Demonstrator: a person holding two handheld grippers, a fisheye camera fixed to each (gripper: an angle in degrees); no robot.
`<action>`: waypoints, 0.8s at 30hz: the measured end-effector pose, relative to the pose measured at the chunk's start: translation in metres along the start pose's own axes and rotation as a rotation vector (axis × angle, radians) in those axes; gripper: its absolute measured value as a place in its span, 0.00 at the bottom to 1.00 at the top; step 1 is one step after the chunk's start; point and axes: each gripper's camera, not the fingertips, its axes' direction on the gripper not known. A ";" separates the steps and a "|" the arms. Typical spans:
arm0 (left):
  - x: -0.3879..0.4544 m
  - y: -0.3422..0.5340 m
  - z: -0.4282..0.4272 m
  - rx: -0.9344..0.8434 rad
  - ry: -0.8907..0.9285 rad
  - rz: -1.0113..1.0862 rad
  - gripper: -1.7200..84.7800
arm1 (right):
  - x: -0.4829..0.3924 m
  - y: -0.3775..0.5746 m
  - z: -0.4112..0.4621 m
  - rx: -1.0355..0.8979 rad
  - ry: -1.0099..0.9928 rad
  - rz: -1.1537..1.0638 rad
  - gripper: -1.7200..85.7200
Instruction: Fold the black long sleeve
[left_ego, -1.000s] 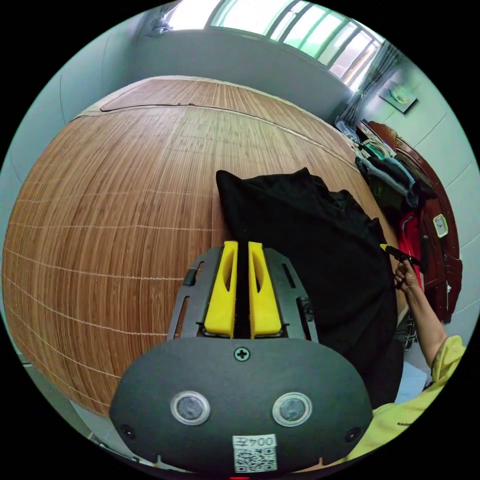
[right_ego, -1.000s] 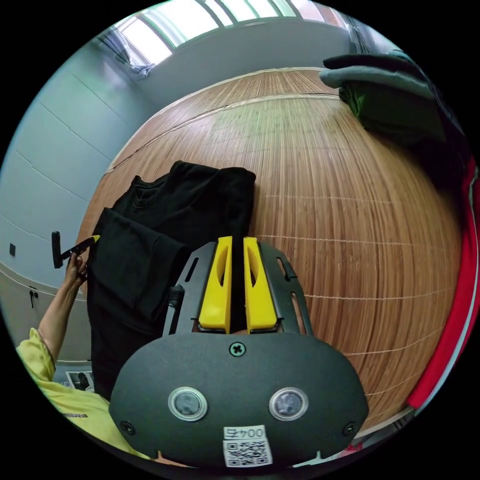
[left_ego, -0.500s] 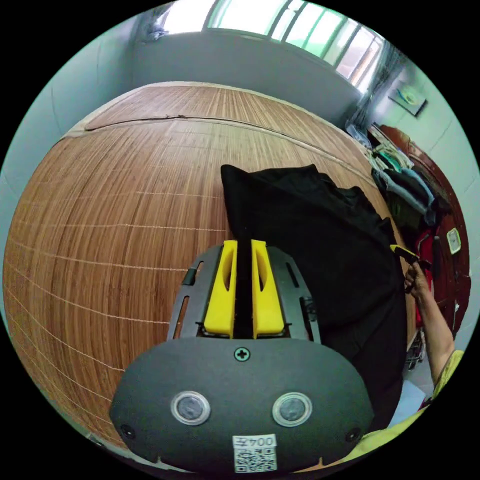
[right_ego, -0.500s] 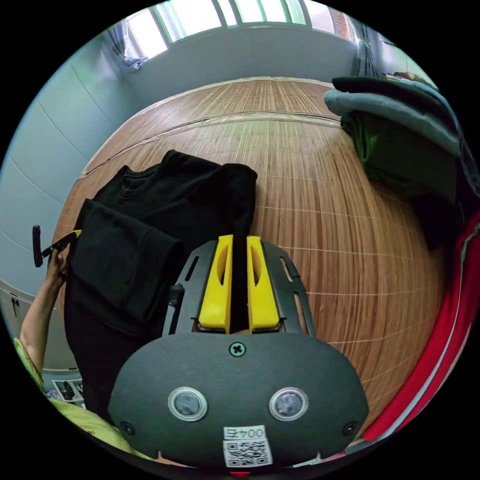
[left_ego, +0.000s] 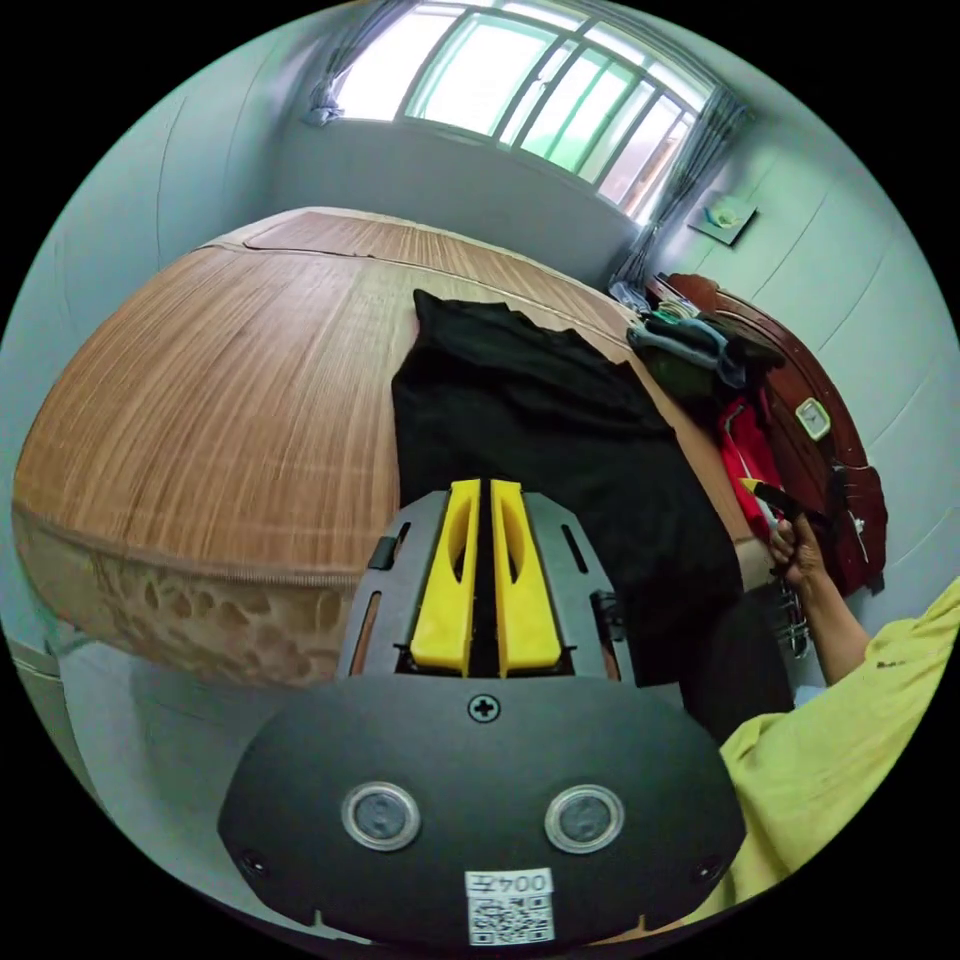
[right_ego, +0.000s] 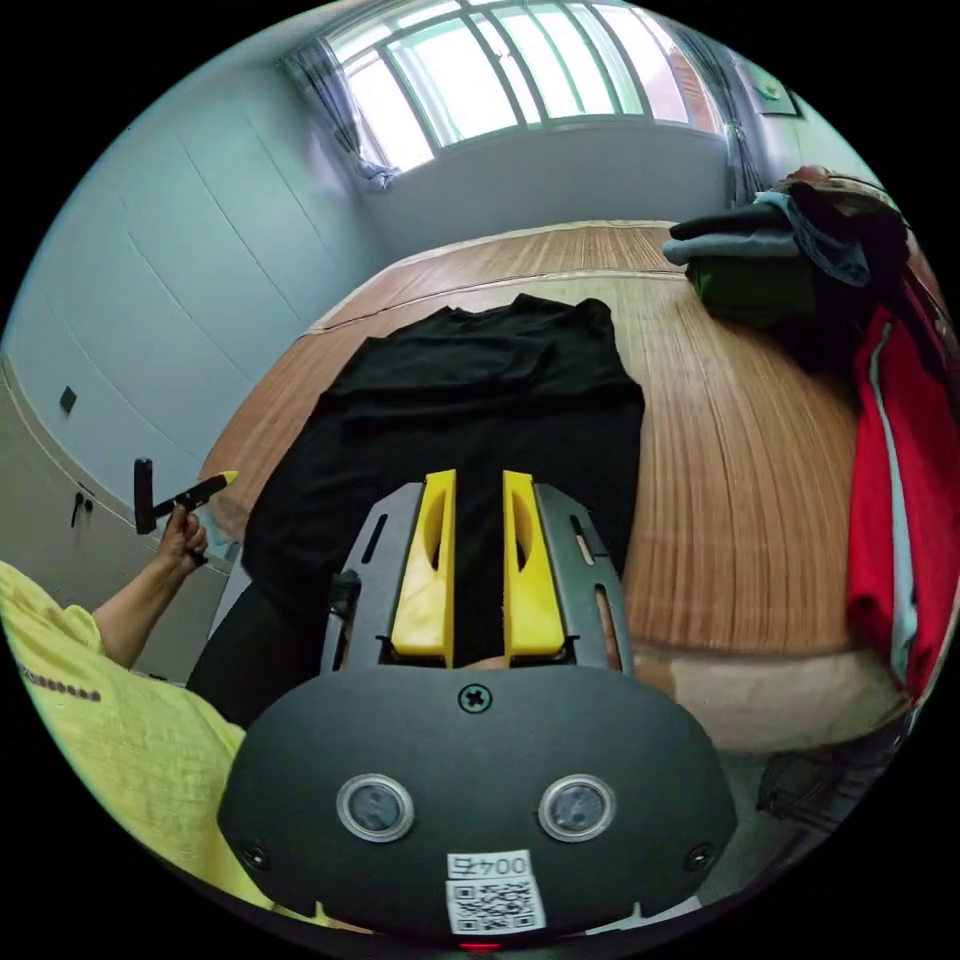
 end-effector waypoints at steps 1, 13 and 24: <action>0.009 0.033 -0.019 -0.001 0.011 -0.009 0.03 | -0.021 0.027 -0.025 0.012 -0.019 0.016 0.10; 0.063 0.200 -0.237 0.309 -0.088 0.048 0.02 | -0.168 0.146 -0.283 0.341 0.132 -0.017 0.03; 0.003 0.248 -0.242 0.360 0.235 -0.100 0.10 | -0.109 0.173 -0.269 0.248 -0.092 0.294 0.12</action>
